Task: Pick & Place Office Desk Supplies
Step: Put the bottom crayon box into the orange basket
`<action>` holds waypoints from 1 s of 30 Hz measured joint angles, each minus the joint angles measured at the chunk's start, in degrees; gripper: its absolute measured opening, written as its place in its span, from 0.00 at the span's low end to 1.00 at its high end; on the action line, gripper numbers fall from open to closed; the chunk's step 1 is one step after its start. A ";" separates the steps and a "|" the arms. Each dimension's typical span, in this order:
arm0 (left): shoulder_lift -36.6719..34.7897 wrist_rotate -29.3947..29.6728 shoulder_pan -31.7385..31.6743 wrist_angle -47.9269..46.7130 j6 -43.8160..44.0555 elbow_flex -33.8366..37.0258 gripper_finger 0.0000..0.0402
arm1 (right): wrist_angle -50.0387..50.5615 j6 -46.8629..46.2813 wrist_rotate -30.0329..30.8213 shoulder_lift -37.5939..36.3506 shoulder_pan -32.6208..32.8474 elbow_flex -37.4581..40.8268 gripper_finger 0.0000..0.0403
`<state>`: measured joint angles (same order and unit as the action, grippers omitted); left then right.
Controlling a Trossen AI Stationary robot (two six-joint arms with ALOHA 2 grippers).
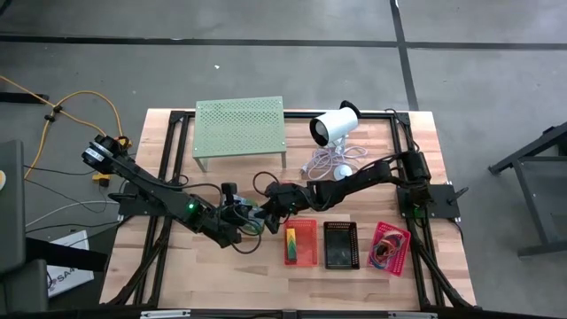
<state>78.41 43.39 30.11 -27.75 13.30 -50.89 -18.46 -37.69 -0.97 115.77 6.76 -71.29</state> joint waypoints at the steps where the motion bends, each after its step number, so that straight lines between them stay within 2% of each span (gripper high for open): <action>1: 0.00 -0.06 0.00 -0.01 0.00 -0.01 0.02 | 0.00 -0.01 0.18 0.00 0.00 0.00 0.19; 14: 0.00 -0.39 0.00 -0.02 -0.01 -0.05 0.21 | 0.00 -0.02 0.41 0.00 0.00 0.00 0.19; 23: -0.41 -0.43 0.31 -0.10 -0.03 -0.04 0.22 | -0.06 -0.02 0.68 0.00 0.00 0.02 0.19; 30: -4.21 -0.61 3.91 1.40 -2.60 -0.07 0.22 | 0.43 -0.43 0.90 -0.02 -0.04 0.02 0.19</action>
<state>74.20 42.78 34.02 -26.35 10.70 -50.96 -18.03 -38.12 -0.08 115.74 6.72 -71.26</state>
